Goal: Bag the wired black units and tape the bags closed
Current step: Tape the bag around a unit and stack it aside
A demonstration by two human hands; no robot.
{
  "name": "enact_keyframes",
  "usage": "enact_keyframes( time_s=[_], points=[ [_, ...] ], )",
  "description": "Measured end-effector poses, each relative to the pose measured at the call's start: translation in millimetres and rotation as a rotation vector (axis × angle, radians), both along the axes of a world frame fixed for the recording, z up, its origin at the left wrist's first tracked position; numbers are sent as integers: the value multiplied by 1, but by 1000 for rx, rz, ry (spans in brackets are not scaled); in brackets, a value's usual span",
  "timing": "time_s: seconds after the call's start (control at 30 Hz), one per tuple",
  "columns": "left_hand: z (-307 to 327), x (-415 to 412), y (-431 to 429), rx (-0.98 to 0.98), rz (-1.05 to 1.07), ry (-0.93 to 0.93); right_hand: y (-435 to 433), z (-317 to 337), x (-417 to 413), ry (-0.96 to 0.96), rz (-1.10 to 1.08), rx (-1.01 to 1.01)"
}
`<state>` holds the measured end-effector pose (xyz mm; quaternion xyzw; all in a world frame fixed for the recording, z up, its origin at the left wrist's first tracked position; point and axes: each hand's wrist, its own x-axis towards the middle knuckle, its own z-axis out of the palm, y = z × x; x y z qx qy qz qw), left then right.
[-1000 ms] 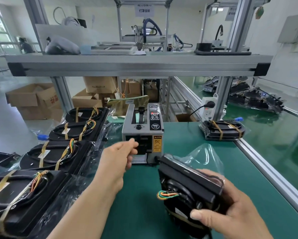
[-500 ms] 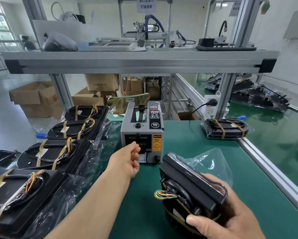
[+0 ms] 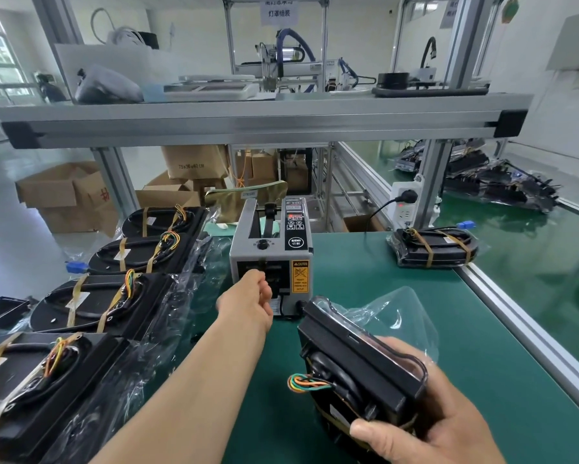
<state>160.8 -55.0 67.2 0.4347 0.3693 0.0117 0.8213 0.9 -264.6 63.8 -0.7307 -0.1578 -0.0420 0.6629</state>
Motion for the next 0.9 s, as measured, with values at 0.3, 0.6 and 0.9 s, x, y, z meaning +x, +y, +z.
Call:
enact_keyframes(
  time_s=[0.3, 0.6, 0.9],
  points=[
    [39, -86, 0, 200, -281, -449, 2, 2, -3, -18, -5, 21],
    [66, -163, -23, 469, -562, -587, 8, 0, -11, -106, -54, -56],
    [54, -156, -21, 621, -594, -543, 14, -2, -15, -152, -75, -90]
  ],
)
